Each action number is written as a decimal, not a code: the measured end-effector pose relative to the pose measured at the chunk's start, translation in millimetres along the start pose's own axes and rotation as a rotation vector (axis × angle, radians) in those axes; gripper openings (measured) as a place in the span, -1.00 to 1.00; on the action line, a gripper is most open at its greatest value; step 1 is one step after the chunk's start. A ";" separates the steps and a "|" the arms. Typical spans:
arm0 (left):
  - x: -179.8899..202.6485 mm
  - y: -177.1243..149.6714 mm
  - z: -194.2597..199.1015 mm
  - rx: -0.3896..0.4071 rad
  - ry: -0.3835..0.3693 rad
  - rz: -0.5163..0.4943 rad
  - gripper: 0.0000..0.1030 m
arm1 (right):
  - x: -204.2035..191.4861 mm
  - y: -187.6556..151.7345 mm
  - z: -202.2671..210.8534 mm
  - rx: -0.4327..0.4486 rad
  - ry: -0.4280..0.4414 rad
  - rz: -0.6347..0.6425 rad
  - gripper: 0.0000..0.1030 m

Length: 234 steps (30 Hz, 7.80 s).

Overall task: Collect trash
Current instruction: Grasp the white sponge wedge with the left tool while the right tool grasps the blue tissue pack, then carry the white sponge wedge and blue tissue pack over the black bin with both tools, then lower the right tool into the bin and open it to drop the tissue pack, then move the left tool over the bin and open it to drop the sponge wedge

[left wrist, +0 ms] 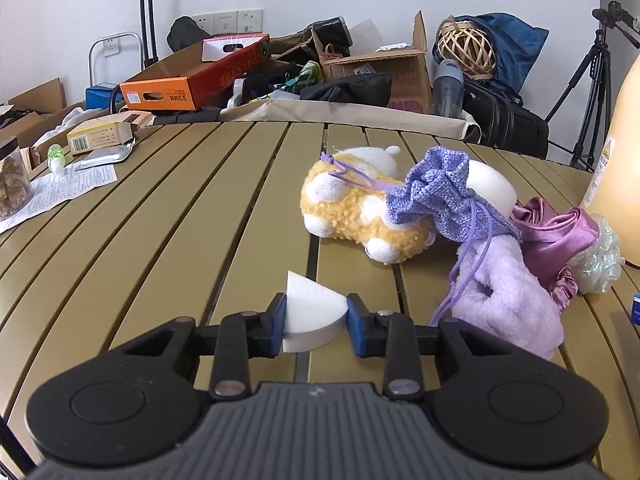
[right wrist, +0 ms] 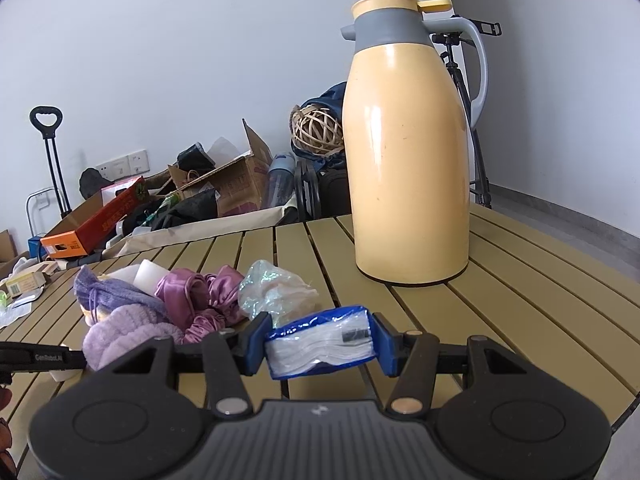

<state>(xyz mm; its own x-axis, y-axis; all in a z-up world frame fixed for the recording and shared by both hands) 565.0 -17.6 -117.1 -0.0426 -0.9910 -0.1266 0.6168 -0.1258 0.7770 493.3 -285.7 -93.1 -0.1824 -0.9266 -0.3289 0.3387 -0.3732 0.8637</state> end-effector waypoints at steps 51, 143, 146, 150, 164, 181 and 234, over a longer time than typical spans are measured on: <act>-7.9 -98.0 267.8 0.105 -0.013 -0.021 -0.39 | -42.1 -57.5 212.7 -0.086 0.259 0.113 0.02; -45.4 -295.2 106.5 -0.547 0.115 0.092 -0.39 | -63.2 -252.5 77.0 -0.618 0.241 0.318 0.02; -54.0 -291.7 103.8 -0.541 0.129 0.115 -0.39 | -70.4 -256.8 64.3 -0.636 0.229 0.325 0.02; -65.0 -288.3 102.1 -0.534 0.142 0.142 -0.39 | -80.0 -263.4 48.6 -0.658 0.206 0.337 0.02; -90.5 -285.7 100.8 -0.534 0.187 0.209 -0.39 | -102.2 -281.8 26.0 -0.709 0.196 0.346 0.02; -92.9 -287.3 98.2 -0.549 0.198 0.213 -0.39 | -98.0 -296.0 28.2 -0.857 0.143 0.326 1.00; 52.1 -245.3 42.9 -0.530 -0.020 0.010 -0.39 | 32.3 -196.6 37.6 -0.685 -0.092 0.193 1.00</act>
<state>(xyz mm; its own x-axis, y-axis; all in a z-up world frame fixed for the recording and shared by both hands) 377.7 -40.3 -287.8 -0.0471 -0.9934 -0.1049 0.9299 -0.0819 0.3587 386.1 -240.5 -259.1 -0.1273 -0.9827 -0.1346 0.8704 -0.1757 0.4599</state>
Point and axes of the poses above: each gripper's, at about its wrist camera, not at the fingertips, and z roughly against the way its jaws point, x to its right, y to its top, the point moved 7 cm from there along -z, roughly the way its jaws point, and after that the axes turned 11 degrees about -z, right-handed, at the moved point
